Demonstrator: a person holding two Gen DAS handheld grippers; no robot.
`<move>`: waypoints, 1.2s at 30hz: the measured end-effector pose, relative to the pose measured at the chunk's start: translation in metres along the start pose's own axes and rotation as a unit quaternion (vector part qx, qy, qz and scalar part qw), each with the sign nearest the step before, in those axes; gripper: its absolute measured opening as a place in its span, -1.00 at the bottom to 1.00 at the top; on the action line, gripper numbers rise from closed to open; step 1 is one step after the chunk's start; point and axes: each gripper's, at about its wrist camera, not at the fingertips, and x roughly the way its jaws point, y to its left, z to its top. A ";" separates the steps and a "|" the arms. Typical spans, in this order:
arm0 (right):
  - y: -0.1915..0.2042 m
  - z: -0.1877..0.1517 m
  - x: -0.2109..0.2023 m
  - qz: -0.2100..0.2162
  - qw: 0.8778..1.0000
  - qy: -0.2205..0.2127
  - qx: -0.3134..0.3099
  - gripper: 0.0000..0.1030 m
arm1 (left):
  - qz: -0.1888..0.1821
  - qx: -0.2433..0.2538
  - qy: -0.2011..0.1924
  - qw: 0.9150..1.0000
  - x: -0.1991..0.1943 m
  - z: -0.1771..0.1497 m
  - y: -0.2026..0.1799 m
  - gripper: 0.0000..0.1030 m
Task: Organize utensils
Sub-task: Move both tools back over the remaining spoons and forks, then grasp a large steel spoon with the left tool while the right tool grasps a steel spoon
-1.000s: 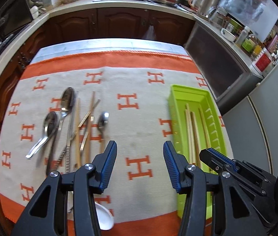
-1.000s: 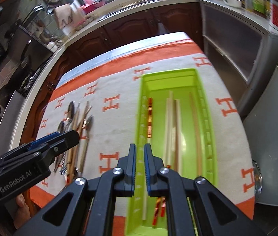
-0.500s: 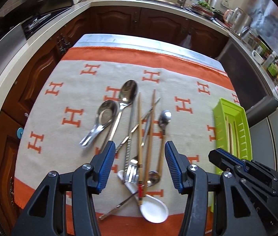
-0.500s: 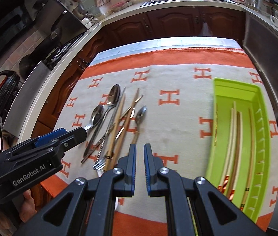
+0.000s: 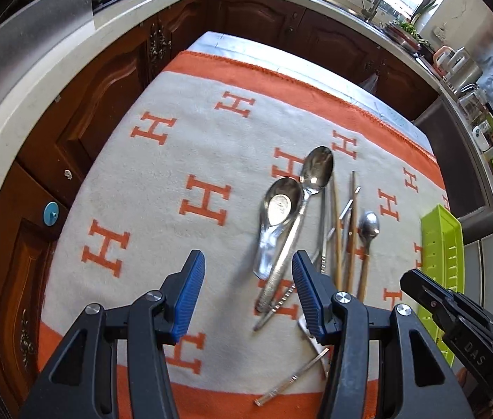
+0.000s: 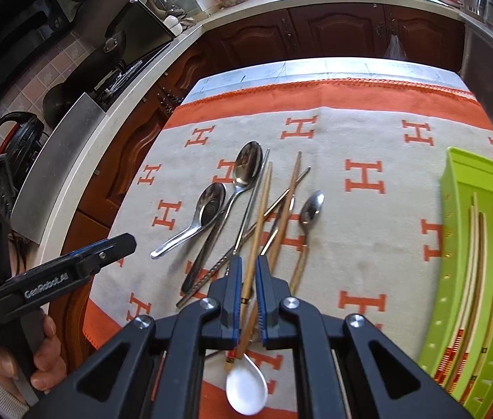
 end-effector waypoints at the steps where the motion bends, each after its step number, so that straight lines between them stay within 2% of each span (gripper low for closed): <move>1: 0.003 0.001 0.004 0.000 1.000 0.002 0.000 -0.85 | -0.004 0.001 0.005 1.000 0.006 0.003 0.003 -0.02; 6: 0.013 0.002 0.020 0.000 1.000 0.010 0.006 -0.85 | -0.022 0.027 0.019 0.999 0.036 0.023 0.003 -0.02; 12: 0.014 0.004 0.036 -0.012 0.999 0.013 0.028 -0.85 | -0.037 0.089 0.015 0.995 0.070 0.042 -0.012 -0.02; 19: 0.007 0.005 0.047 -0.027 0.998 0.012 0.053 -0.85 | -0.016 0.138 0.009 0.990 0.098 0.048 -0.021 -0.02; 26: -0.002 0.004 0.055 -0.033 0.997 0.015 0.075 -0.85 | 0.014 0.200 -0.017 0.979 0.105 0.038 -0.042 0.00; 33: -0.002 0.006 0.058 -0.034 0.997 0.013 0.072 -0.85 | 0.012 0.225 -0.037 0.973 0.104 0.029 -0.048 -0.01; 36: -0.002 0.006 0.059 -0.034 0.997 0.014 0.073 -0.85 | -0.005 0.241 -0.039 0.970 0.102 0.025 -0.051 -0.30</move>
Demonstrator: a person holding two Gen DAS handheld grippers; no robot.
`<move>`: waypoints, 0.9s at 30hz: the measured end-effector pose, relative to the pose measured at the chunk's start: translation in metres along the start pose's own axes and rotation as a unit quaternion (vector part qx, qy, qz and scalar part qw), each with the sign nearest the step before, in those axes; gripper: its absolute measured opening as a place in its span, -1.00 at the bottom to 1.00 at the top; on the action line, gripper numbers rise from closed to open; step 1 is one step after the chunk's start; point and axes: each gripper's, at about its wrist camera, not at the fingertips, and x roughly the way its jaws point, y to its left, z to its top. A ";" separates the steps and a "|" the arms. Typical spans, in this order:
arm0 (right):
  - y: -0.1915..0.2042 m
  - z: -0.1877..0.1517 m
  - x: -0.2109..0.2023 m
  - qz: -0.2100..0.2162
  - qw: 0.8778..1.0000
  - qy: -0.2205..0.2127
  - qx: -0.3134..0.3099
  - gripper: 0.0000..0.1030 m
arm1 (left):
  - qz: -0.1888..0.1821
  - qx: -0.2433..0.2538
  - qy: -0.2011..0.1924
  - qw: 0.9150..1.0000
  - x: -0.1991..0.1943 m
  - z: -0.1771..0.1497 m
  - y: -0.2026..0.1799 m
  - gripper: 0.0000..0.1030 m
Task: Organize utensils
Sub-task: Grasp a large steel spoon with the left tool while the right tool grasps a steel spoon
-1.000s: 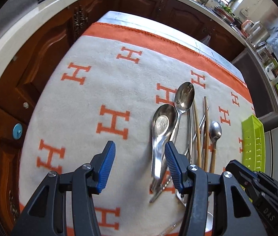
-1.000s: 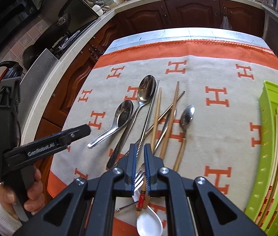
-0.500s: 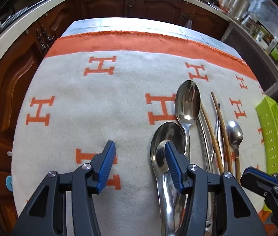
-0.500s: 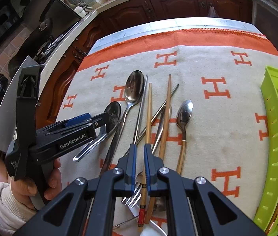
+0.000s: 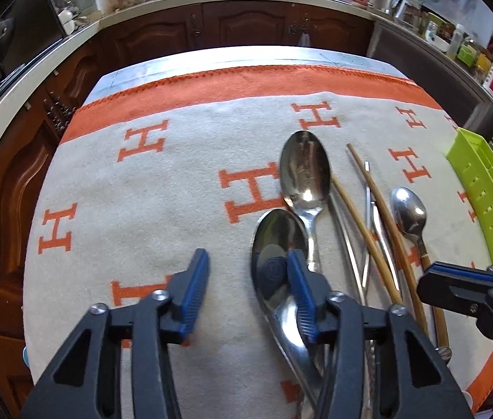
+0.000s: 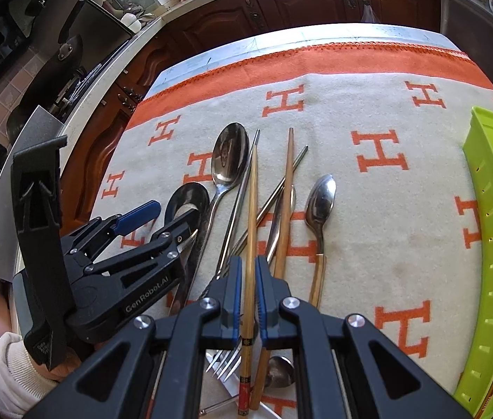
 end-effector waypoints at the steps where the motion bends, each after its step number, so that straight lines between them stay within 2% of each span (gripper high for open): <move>1: 0.000 0.000 0.000 0.000 1.000 0.000 0.001 -0.85 | -0.009 0.006 -0.001 1.000 -0.001 -0.001 -0.002 -0.54; 2: 0.000 0.000 0.000 0.001 1.000 0.000 0.001 -0.85 | -0.017 0.010 -0.001 1.000 -0.002 -0.001 -0.005 -0.67; 4: -0.002 0.001 0.001 0.002 1.000 0.000 0.002 -0.85 | -0.027 0.007 -0.002 1.000 -0.004 -0.001 -0.005 -0.74; 8: -0.002 0.006 0.002 0.009 1.000 -0.002 -0.002 -0.85 | -0.059 -0.042 0.004 0.997 -0.008 0.001 0.006 -0.92; 10: -0.001 0.013 0.003 0.014 1.000 -0.004 -0.005 -0.85 | -0.063 -0.058 0.007 0.996 -0.011 0.001 0.011 -0.96; 14: 0.002 0.032 0.006 0.024 1.000 -0.017 -0.012 -0.81 | -0.061 -0.082 0.009 0.995 -0.018 0.001 0.023 -0.96; 15: 0.003 0.038 0.008 0.025 0.999 -0.022 -0.017 -0.75 | -0.064 -0.090 0.009 0.994 -0.021 0.001 0.027 -0.96; 17: 0.007 0.048 0.013 0.020 0.999 -0.030 -0.027 -0.45 | -0.068 -0.103 0.005 0.992 -0.026 0.002 0.035 -0.96; 27: 0.009 0.084 0.051 0.002 0.997 -0.039 -0.064 -0.43 | -0.078 -0.148 -0.006 0.986 -0.038 0.005 0.066 -0.96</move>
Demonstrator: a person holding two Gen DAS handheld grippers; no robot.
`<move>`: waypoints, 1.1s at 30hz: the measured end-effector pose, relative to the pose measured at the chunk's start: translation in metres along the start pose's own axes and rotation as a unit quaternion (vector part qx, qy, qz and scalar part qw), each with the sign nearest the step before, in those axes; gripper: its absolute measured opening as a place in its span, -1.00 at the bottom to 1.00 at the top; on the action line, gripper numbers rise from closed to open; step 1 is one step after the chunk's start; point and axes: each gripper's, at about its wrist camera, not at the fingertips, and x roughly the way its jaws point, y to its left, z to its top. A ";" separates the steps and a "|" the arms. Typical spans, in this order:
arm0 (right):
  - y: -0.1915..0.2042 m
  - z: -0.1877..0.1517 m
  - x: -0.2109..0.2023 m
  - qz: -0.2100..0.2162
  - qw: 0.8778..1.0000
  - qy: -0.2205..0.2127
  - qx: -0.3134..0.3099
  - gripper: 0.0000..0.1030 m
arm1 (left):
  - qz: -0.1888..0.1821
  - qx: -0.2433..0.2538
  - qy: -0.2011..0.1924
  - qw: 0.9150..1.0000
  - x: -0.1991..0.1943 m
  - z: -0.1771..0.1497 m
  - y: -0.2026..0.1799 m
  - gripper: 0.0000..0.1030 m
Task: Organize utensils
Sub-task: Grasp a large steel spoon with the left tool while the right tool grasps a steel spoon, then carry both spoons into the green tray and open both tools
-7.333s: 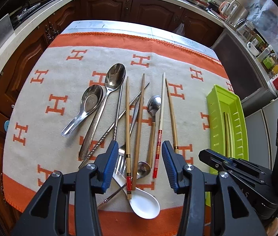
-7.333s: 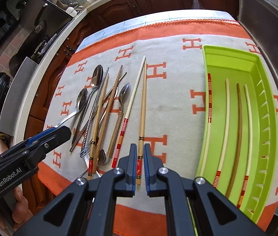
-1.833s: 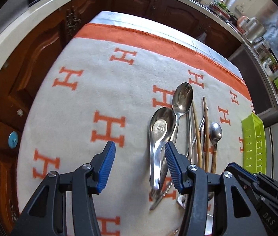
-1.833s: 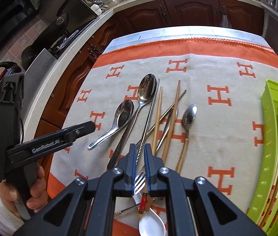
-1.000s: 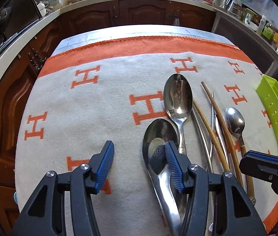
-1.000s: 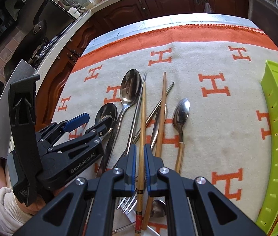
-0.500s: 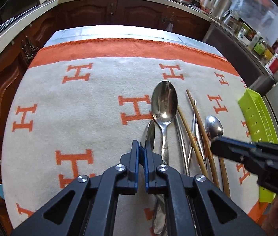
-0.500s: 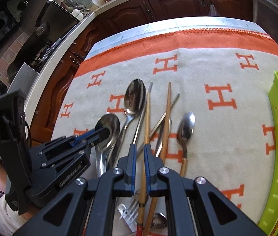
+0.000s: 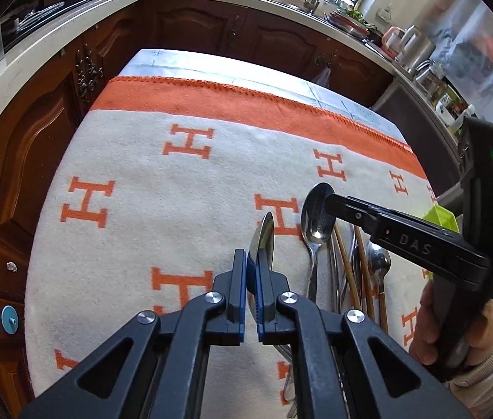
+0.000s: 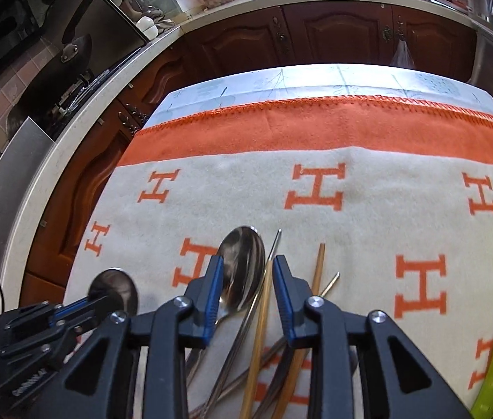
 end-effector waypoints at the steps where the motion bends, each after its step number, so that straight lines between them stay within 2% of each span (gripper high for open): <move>1: 0.000 0.002 0.003 0.001 1.000 0.001 -0.004 -0.43 | -0.002 -0.004 0.000 1.000 0.000 0.001 0.002 -0.96; 9: -0.001 0.005 0.024 0.009 1.000 0.013 -0.011 -0.44 | 0.001 -0.020 -0.003 1.000 0.001 0.003 0.013 -0.96; 10: -0.001 0.005 0.024 0.014 1.000 0.008 -0.012 -0.51 | 0.001 -0.021 -0.002 1.000 0.001 0.003 0.014 -0.96; 11: -0.001 0.005 0.025 0.017 1.000 0.010 -0.014 -0.74 | 0.002 -0.023 -0.003 1.000 0.001 0.003 0.015 -0.96; 13: 0.000 0.005 0.026 0.039 0.999 0.013 -0.014 -0.93 | 0.002 -0.027 -0.004 1.000 0.000 0.004 0.017 -0.96; 18: 0.000 0.005 0.017 0.081 0.997 0.005 0.007 -0.94 | 0.002 -0.030 -0.010 0.999 -0.006 0.003 0.015 -0.96; 25: -0.002 0.007 -0.018 0.121 0.992 -0.019 0.036 -0.93 | -0.003 -0.021 -0.028 0.999 -0.026 0.008 0.002 -0.96; 29: -0.009 0.009 -0.044 0.149 0.986 -0.034 0.059 -0.93 | -0.009 -0.009 -0.042 0.999 -0.042 0.010 -0.016 -0.96; 33: -0.016 0.010 -0.079 0.158 0.984 -0.056 0.060 -0.93 | -0.019 0.011 -0.052 0.998 -0.057 0.011 -0.043 -0.96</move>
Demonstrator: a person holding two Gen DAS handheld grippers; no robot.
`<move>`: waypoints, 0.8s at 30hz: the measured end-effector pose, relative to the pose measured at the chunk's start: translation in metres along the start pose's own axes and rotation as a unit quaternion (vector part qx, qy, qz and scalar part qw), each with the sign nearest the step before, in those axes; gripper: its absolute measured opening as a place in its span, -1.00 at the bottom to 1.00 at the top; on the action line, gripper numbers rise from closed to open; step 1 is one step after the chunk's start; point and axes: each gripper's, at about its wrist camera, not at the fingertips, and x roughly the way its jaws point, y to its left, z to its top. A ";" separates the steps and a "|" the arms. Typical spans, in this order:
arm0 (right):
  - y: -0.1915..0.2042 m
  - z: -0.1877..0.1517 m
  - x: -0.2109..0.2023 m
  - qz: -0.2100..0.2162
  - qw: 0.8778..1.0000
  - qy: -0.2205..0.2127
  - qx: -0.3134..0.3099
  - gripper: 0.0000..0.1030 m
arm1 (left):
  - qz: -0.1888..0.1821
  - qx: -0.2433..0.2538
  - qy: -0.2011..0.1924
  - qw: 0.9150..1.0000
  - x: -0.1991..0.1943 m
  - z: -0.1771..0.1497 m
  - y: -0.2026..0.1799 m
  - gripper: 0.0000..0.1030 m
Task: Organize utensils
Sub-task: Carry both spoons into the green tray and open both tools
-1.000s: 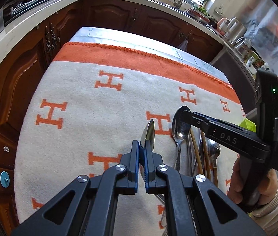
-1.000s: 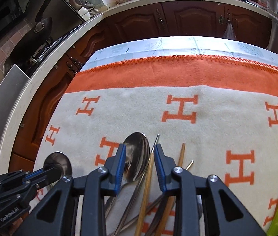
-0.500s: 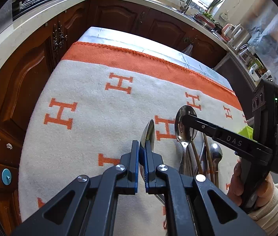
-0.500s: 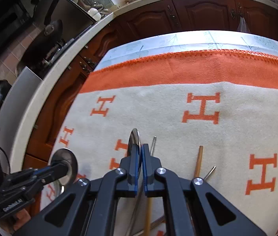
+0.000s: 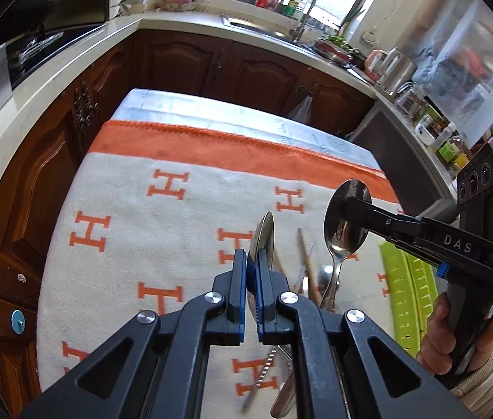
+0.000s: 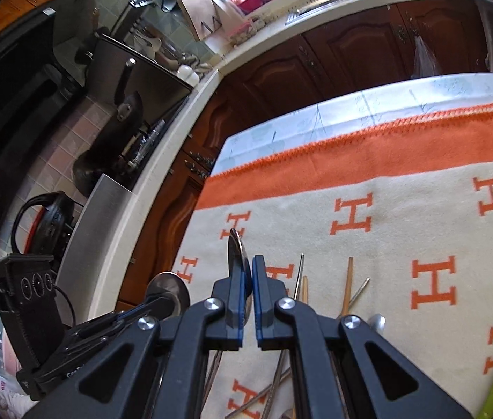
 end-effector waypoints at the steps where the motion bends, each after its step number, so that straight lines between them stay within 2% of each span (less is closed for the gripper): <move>1: 0.001 0.001 -0.011 -0.002 1.000 -0.005 -0.003 -0.93 | -0.003 0.006 -0.002 1.000 -0.003 0.000 -0.008 -0.96; 7: -0.011 -0.004 -0.076 -0.031 0.999 -0.029 -0.017 -0.93 | -0.031 0.040 0.000 0.999 -0.010 -0.003 -0.068 -0.96; 12: -0.038 -0.016 -0.138 -0.075 0.996 -0.044 -0.010 -0.92 | -0.073 0.079 0.014 0.994 -0.001 -0.014 -0.139 -0.96; 19: -0.092 -0.041 -0.212 -0.167 0.985 -0.054 0.005 -0.92 | -0.117 0.130 0.044 0.984 0.022 -0.040 -0.236 -0.95; 24: -0.129 -0.049 -0.237 -0.226 0.973 -0.051 0.009 -0.92 | -0.113 0.147 0.071 0.980 0.050 -0.061 -0.277 -0.95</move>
